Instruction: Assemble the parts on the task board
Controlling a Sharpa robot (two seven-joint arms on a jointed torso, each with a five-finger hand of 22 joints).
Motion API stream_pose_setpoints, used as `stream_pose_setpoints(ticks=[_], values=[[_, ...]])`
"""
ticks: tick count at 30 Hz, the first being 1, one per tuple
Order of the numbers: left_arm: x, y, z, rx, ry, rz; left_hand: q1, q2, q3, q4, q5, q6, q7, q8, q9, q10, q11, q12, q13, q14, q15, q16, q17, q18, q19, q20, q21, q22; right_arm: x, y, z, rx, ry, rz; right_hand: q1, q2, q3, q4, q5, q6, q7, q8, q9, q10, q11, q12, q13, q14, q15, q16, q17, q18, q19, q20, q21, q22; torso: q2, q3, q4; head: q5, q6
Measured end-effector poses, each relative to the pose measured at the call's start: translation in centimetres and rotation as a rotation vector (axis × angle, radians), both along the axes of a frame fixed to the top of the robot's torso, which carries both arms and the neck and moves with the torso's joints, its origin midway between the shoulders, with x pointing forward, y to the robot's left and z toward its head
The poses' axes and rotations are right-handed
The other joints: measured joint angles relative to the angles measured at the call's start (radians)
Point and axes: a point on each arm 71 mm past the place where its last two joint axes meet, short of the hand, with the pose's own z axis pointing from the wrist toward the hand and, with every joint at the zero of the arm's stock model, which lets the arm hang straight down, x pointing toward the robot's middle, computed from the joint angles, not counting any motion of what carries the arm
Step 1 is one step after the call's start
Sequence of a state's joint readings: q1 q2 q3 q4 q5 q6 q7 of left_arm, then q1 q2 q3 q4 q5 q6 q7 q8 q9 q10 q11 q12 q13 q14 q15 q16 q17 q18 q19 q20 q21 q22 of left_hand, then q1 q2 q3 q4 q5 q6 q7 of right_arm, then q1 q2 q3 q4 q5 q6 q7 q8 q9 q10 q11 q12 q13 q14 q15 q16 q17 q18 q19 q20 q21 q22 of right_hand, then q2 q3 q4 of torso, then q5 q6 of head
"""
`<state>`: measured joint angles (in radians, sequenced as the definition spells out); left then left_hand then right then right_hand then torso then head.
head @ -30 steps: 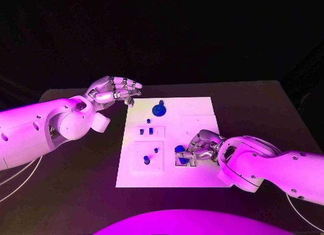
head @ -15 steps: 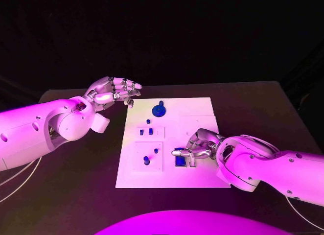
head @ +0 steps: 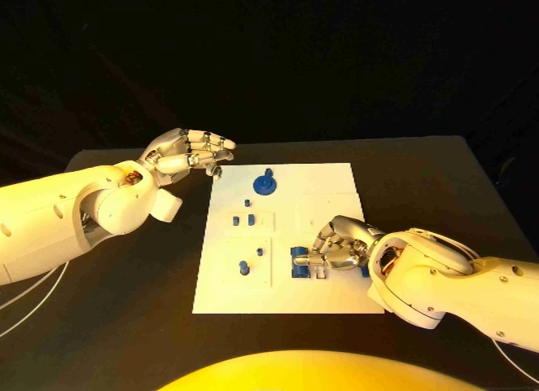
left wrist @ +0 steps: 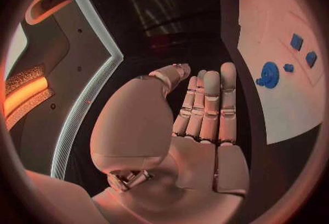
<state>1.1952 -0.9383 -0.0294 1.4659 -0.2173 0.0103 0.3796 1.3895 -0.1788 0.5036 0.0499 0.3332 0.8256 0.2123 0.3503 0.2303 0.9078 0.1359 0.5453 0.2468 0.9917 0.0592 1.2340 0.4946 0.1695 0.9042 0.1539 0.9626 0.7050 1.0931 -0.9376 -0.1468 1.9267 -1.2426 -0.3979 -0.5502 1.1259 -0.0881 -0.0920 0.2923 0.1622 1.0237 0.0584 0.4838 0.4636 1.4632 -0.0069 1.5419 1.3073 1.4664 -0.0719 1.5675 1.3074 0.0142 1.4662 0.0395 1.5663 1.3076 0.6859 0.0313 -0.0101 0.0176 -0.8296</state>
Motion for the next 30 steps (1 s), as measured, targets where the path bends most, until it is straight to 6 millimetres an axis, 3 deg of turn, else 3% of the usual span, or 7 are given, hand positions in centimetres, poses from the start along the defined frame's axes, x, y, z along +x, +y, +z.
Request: stream_pose_setpoints(ticks=[8,15,24,30], values=[[0.0,0.0,0.0,0.001,0.001,0.0,0.0,0.0,0.0,0.0,0.0,0.0,0.0,0.0,0.0,0.0,0.0,0.0,0.0,0.0,0.0,0.0,0.0,0.0,0.0,0.0,0.0,0.0,0.1,-4.0,1.7,0.018,-0.065,-0.083,0.03,-0.004,0.0,0.0,0.014,-0.011,0.004,0.0,-0.001,0.0,0.0,0.011,0.0,0.0,0.0,0.0,0.0,0.0,0.0,0.0,0.0,0.0,-0.001,-0.0008,-0.0012,-0.01,0.003],[-0.1,0.0,-0.1,0.001,0.002,0.0,0.0,0.0,0.0,0.0,0.0,0.0,0.0,0.0,0.0,0.0,0.0,0.0,0.0,0.0,0.0,0.0,0.0,0.0,0.0,0.0,0.0,0.0,0.4,-8.1,2.1,-0.009,-0.098,-0.162,0.078,0.001,0.0,0.0,0.02,-0.037,0.015,-0.02,-0.009,0.0,0.0,0.011,0.001,0.0,0.0,0.0,0.0,0.0,0.0,0.0,0.0,0.0,0.0,-0.0009,-0.0007,-0.038,0.01],[-0.4,0.2,-1.0,0.002,0.02,0.003,0.0,0.0,0.0,0.0,0.0,0.0,0.0,0.0,0.0,0.0,0.0,0.0,0.0,0.0,0.0,0.0,0.0,0.0,0.0,0.0,0.0,0.0,-0.4,-10.1,0.6,-0.077,-0.108,-0.166,0.102,0.005,0.0,0.0,0.026,-0.037,0.015,-0.024,-0.007,0.0,0.0,0.011,0.001,0.0,0.0,0.0,0.001,0.0,0.0,0.0,0.0,0.0,0.0,0.0001,-0.0008,-0.059,0.015],[-0.5,0.2,-1.1,0.001,0.023,0.004,0.0,0.0,0.0,0.0,0.0,0.0,0.0,0.0,0.0,0.0,0.0,0.0,0.0,0.0,0.0,0.0,0.0,0.0,0.0,0.0,0.0,0.0,-1.0,-10.3,-0.3,-0.117,-0.105,-0.149,0.102,0.005,0.0,0.0,0.026,-0.033,0.012,-0.024,-0.004,0.0,0.0,0.011,0.001,0.0,0.0,0.0,0.001,0.0,0.0,0.0,0.0,0.0,0.001,-0.0001,0.0,-0.065,0.014]])
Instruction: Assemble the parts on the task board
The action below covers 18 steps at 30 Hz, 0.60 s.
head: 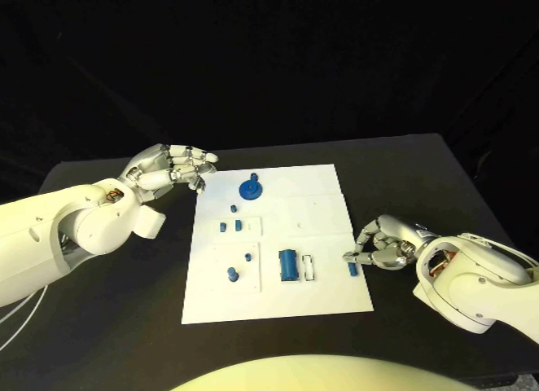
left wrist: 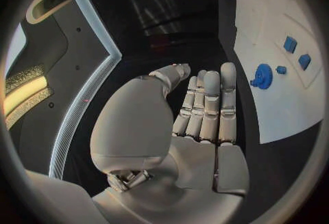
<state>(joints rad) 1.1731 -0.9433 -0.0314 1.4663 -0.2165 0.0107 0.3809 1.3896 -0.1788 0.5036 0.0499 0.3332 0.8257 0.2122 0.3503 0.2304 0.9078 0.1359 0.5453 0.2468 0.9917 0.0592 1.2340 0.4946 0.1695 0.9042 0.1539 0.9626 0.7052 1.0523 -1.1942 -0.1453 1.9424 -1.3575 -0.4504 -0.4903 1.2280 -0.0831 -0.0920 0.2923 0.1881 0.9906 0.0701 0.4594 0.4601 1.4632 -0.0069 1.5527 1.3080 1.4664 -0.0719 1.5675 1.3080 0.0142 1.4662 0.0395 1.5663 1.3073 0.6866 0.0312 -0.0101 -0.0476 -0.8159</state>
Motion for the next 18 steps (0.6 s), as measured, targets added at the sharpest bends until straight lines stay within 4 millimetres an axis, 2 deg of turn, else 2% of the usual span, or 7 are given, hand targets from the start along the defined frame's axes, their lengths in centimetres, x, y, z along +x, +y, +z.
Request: stream_pose_setpoints(ticks=[13,18], values=[[-0.04,0.13,-0.03,0.0,0.0,0.002,0.0,0.0,0.0,0.0,0.0,-0.004,-0.004,0.0,-0.001,-0.004,0.004,0.004,-0.001,0.0,0.0,0.0,0.0,0.0,0.0,0.0,-0.005,-0.002,-0.31,0.52,-0.83,-0.044,0.013,0.029,0.0,0.0,0.0,0.0,0.0,0.011,-0.003,0.005,0.006,0.0,0.0,0.0,0.0,0.0,0.0,0.0,0.0,0.0,0.0,0.0,0.0,0.0,0.0,-0.0007,0.001,-0.003,-0.006],[-0.05,0.21,-0.03,0.0,0.0,0.004,0.0,0.0,0.0,0.0,0.0,-0.004,-0.004,0.0,-0.001,-0.004,0.004,0.004,-0.001,0.0,0.0,0.0,0.0,0.0,0.0,0.0,-0.005,-0.002,-0.23,0.58,-0.97,-0.073,0.017,0.043,0.031,-0.01,-0.003,-0.003,0.0,0.014,-0.006,0.006,0.015,0.0,0.0,0.0,0.0,0.0,0.0,0.0,0.0,0.0,0.0,0.0,0.0,0.001,0.0,-0.0007,0.0007,-0.002,-0.008]])
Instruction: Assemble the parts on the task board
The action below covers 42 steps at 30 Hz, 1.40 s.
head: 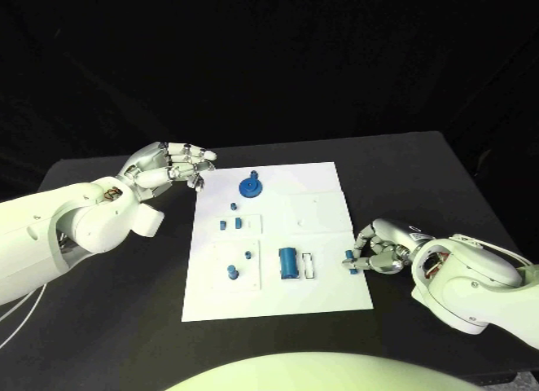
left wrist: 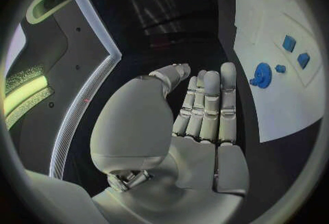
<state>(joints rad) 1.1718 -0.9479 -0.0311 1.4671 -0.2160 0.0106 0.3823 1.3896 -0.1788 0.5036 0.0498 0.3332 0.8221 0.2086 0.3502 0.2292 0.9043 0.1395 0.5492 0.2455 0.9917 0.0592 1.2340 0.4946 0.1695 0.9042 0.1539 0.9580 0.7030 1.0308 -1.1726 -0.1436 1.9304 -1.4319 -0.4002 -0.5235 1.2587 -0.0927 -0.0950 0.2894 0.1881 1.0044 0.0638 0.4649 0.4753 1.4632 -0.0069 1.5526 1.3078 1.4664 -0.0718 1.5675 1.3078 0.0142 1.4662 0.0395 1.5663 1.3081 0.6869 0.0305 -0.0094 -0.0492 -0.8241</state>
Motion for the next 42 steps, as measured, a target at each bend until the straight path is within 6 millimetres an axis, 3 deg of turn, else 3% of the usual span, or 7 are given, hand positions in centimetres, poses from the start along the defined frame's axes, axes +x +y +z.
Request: stream_pose_setpoints(ticks=[11,13,18,21,24,30,42], values=[[0.0,0.1,0.0,0.0,0.0,0.001,0.0,0.0,0.0,0.0,0.0,0.0,0.0,0.0,0.0,0.0,0.0,0.0,0.0,0.0,0.0,0.0,0.0,0.0,0.0,0.0,0.0,0.0,0.2,1.0,-0.1,-0.08,-0.044,0.057,0.123,-0.05,0.113,-0.001,-0.08,0.008,-0.001,-0.004,0.025,0.0,0.0,0.0,0.0,0.0,0.0,0.0,0.0,0.0,0.0,0.0,0.0,0.0,0.0,0.0005,-0.0006,-0.001,-0.003],[0.0,0.1,0.0,0.0,0.0,0.001,0.0,0.0,0.0,0.0,0.0,0.0,0.0,0.0,0.0,0.0,0.0,0.0,0.0,0.0,0.0,0.0,0.0,0.0,0.0,0.0,0.0,0.0,0.1,1.2,-0.2,-0.092,-0.052,0.065,0.146,-0.056,0.133,0.0,-0.082,0.009,0.0,-0.016,0.135,0.0,0.0,0.0,0.0,0.0,0.0,0.0,0.0,0.0,0.0,0.0,0.0,0.0,0.0,0.0005,-0.0007,-0.001,-0.003],[0.0,0.1,0.0,0.0,0.001,0.002,0.0,0.0,0.0,0.0,0.0,0.0,0.0,0.0,0.0,0.0,0.0,0.0,0.0,0.0,0.0,0.0,0.0,0.0,0.0,0.0,0.0,0.0,0.0,1.9,-0.2,-0.105,-0.07,0.086,0.183,-0.066,0.194,-0.001,-0.105,0.009,-0.001,-0.031,0.135,0.0,0.0,0.0,0.0,0.0,0.0,0.0,0.0,0.0,0.0,0.0,0.0,0.0,0.0,0.0005,-0.0001,-0.002,-0.005],[0.0,0.2,0.0,0.001,0.001,0.003,0.0,0.0,0.0,0.0,0.0,0.0,0.0,0.0,0.0,0.0,0.0,0.0,0.0,0.0,0.0,0.0,0.0,0.0,0.0,0.0,0.0,0.0,-0.1,2.2,-0.2,-0.108,-0.078,0.099,0.203,-0.074,0.227,0.0,-0.071,0.016,0.002,-0.04,0.122,0.0,0.0,0.0,0.0,0.0,0.0,0.0,0.0,0.0,0.0,0.0,0.0,0.0,0.0,0.0005,-0.0001,-0.002,-0.005],[0.0,0.2,0.0,0.001,0.001,0.003,0.0,0.0,0.0,0.0,0.0,0.0,0.0,0.0,0.0,0.0,0.0,0.0,0.0,0.0,0.0,0.0,0.0,0.0,0.0,0.0,0.0,0.0,-0.2,2.5,-0.1,-0.107,-0.084,0.109,0.224,-0.086,0.258,0.009,-0.008,0.02,-0.001,-0.047,0.043,0.0,0.0,0.0,0.0,0.0,0.0,0.0,0.0,0.0,0.0,0.0,0.0,0.0,0.0,0.0005,-0.0005,-0.001,-0.005],[0.0,0.2,0.0,0.0,0.001,0.003,0.0,0.0,0.003,0.003,0.0,0.0,0.0,0.004,0.0,-0.004,-0.004,0.0,0.0,0.0,0.0,0.0,0.0,0.0,0.0,0.0,0.0,0.0,-0.4,2.7,-0.2,-0.095,-0.088,0.11,0.239,-0.099,0.325,0.076,0.18,0.031,-0.002,-0.059,0.035,0.004,-0.004,0.0,0.0,0.0,0.0,0.0,0.0,0.0,0.0,-0.007,0.0,0.0,0.0,0.0002,-0.0006,0.0,-0.004],[-0.1,0.3,0.0,0.001,0.001,0.004,0.0,0.0,0.003,0.003,0.004,0.0,0.0,0.004,-0.001,-0.004,-0.004,0.0,0.0,0.0,0.0,0.0,0.0,0.0,0.0,0.0,0.0,-0.001,-0.4,2.3,-0.4,0.08,0.0,-0.02,0.141,-0.108,0.462,0.079,0.193,-0.001,0.001,-0.023,0.075,0.004,-0.004,0.012,0.0,0.0,0.0,0.0,0.0,0.0,0.0,-0.007,0.0,-0.001,0.0,0.0001,-0.0007,0.008,-0.007]])
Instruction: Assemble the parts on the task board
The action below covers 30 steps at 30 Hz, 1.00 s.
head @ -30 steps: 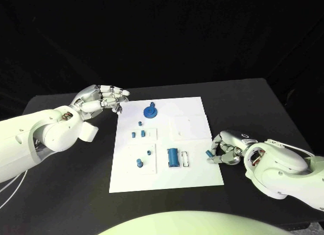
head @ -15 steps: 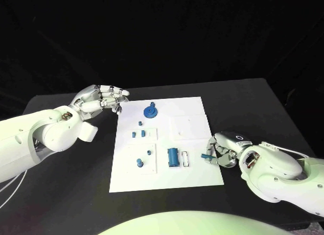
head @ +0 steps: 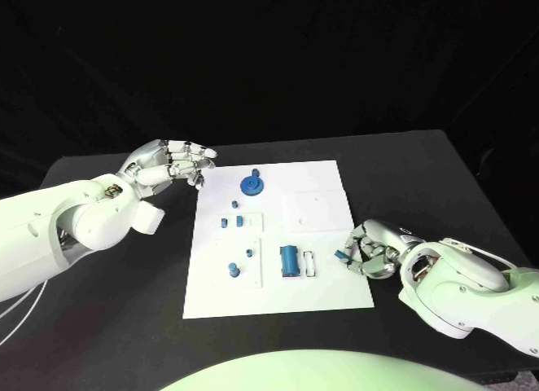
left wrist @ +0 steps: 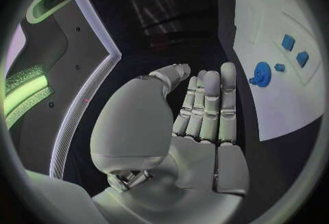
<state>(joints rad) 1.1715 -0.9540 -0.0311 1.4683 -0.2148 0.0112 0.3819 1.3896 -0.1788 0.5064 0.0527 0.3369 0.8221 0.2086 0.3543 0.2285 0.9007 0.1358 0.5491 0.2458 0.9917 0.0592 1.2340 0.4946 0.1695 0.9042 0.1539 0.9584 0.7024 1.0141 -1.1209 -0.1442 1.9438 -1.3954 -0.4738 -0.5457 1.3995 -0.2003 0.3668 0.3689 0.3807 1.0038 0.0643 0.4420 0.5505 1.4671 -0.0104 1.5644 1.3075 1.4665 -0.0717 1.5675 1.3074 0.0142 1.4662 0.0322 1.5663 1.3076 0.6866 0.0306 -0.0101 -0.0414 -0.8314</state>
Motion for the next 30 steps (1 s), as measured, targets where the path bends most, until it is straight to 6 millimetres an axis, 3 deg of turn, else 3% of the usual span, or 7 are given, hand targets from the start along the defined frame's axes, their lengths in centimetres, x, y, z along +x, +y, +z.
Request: stream_pose_setpoints(ticks=[1,7,9,13,17,20,30], values=[[0.0,0.0,0.0,0.0,0.0,0.001,0.0,0.0,0.0,0.0,0.0,0.0,0.0,0.0,0.0,0.0,0.0,0.0,0.0,0.0,0.0,0.0,0.0,0.0,0.0,0.0,0.0,0.0,0.0,0.1,0.0,0.016,0.01,-0.007,-0.001,-0.001,0.023,-0.02,0.0,-0.002,0.002,0.001,0.001,0.0,0.0,0.0,0.0,0.0,0.0,0.0,0.0,0.0,0.0,0.0,0.0,0.0,0.0,-0.0006,-0.0001,0.0,-0.001],[0.0,0.0,0.0,0.0,0.0,0.0,0.0,0.0,0.0,0.0,0.0,0.0,0.0,0.0,0.0,0.0,0.0,0.0,-0.001,0.0,0.0,0.0,0.0,0.0,0.0,0.0,0.0,0.0,0.0,1.8,0.0,0.126,0.084,-0.039,-0.055,0.003,0.066,-0.035,-0.004,-0.009,0.002,0.007,0.002,0.0,0.0,0.0,0.0,0.0,0.0,0.0,0.0,0.0,0.0,0.0,0.0,0.0,0.0,-0.0007,0.0,0.001,-0.002],[0.0,0.0,0.0,0.0,0.001,-0.001,0.0,0.0,0.0,0.0,0.0,0.0,0.0,0.0,0.0,0.0,0.0,0.0,-0.001,0.0,0.0,0.0,0.0,0.0,0.0,0.0,0.0,0.0,0.0,2.3,-0.2,0.151,0.106,-0.044,-0.085,-0.003,0.106,-0.073,-0.001,-0.01,0.003,0.008,0.002,0.0,0.0,0.0,0.0,0.0,0.0,0.0,0.0,0.0,0.0,0.0,0.0,0.0,0.0,-0.0007,0.0006,0.001,-0.003],[0.0,-0.1,0.0,-0.003,0.002,-0.001,0.0,0.0,0.0,0.0,0.0,0.0,0.0,0.0,0.0,0.0,0.0,0.005,-0.001,0.0,0.0,0.0,0.0,0.0,0.0,0.0,0.0,0.0,0.2,3.2,-0.5,0.189,0.148,-0.057,-0.11,0.0,0.107,-0.074,0.037,-0.011,0.003,0.008,0.003,0.0,0.0,0.0,0.0,0.0,0.0,0.0,0.0,0.0,0.0,0.0,0.0,0.0,0.0,-0.0007,0.0018,0.001,-0.004],[0.0,-0.1,0.0,-0.006,0.005,0.001,0.005,0.005,0.01,-0.005,0.0,0.0,0.0,0.004,-0.001,0.0,0.0,0.005,-0.002,0.0,0.0,0.0,0.0,0.0,0.0,0.0,0.0,0.0,0.3,4.0,-1.0,0.205,0.177,-0.064,-0.137,0.001,0.126,-0.093,0.038,-0.011,0.004,0.007,0.004,0.0,0.0,0.0,0.0,0.0,0.0,0.0,0.001,0.0,0.0,0.0,0.0,0.0,0.0,-0.0009,0.0014,0.001,-0.006],[0.0,-0.1,0.0,-0.01,0.008,0.001,0.005,0.005,0.011,-0.006,0.0,0.0,0.0,0.004,-0.001,0.0,0.0,0.005,-0.002,0.0,0.0,0.0,0.0,0.0,0.0,0.0,0.0,0.0,0.5,4.4,-1.1,0.211,0.185,-0.066,-0.146,-0.004,0.137,-0.103,0.038,-0.011,0.004,0.008,0.031,0.0,0.0,0.0,0.0,0.0,0.0,0.0,0.001,0.0,0.0,0.0,0.0,0.0,0.0,-0.0007,0.0012,0.002,-0.006],[0.0,-0.2,0.0,-0.016,0.012,-0.001,0.002,0.008,0.011,-0.006,0.0,0.0,0.0,0.004,-0.002,0.0,0.0,0.005,-0.002,-0.004,0.004,0.0,0.0,0.0,0.0,0.0,0.0,0.0,0.9,5.2,-1.3,0.214,0.189,-0.063,-0.194,0.001,0.151,-0.118,0.018,-0.007,0.0,0.007,0.027,0.0,0.0,0.0,0.0,0.0,0.0,0.0,0.001,0.0,0.0,0.0,0.0,0.0,0.0,0.0004,0.001,0.0,-0.005]])
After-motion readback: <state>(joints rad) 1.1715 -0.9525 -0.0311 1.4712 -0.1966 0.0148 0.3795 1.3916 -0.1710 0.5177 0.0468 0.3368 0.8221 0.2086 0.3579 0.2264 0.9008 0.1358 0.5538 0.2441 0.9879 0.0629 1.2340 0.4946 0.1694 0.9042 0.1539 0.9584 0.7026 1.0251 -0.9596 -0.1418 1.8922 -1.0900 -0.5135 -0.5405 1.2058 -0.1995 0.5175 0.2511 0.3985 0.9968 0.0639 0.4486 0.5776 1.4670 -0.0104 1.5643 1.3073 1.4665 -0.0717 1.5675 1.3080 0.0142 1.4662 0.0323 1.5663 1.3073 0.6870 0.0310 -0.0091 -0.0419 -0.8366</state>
